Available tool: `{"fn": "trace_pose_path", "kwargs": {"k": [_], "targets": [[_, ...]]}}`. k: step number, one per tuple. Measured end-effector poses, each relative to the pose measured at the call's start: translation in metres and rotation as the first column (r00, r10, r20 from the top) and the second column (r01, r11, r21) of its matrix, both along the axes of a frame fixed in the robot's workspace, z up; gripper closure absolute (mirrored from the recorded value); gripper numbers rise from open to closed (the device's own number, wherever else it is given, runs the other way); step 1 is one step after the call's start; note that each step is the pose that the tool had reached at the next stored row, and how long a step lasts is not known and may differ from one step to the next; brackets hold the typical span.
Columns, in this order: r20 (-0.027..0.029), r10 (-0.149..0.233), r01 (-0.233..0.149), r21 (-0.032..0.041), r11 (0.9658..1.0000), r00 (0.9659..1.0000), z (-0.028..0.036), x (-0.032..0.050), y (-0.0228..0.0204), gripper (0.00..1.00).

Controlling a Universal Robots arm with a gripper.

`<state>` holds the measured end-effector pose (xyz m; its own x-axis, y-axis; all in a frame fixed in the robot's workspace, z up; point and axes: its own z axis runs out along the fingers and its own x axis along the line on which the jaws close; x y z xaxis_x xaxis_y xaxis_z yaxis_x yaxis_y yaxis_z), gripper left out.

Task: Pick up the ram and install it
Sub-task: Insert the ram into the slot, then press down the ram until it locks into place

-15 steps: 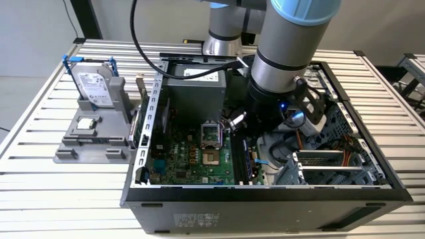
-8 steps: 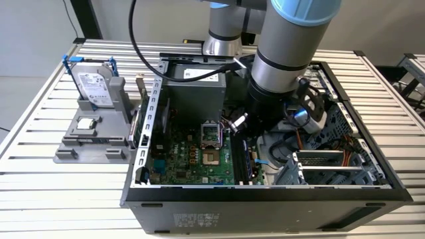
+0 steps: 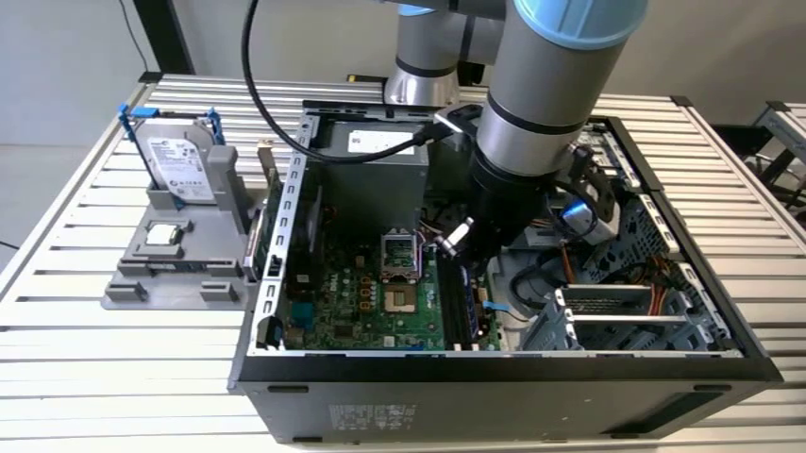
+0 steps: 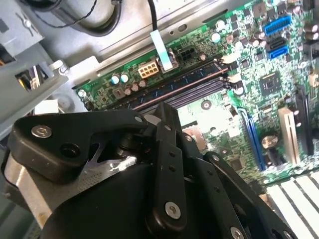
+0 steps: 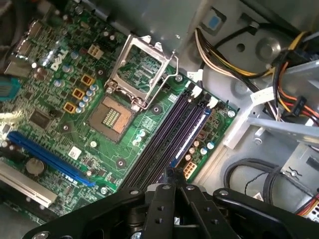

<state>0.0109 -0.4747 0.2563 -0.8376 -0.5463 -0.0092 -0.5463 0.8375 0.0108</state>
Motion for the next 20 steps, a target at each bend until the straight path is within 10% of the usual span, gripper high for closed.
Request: {"fn": "trace_pose_path", "kwargs": {"k": [20], "targets": [[-0.0003, 0.089, -0.089, -0.0001, 0.996, 0.996, 0.0, -0.0002, 0.0003, 1.0]]}}
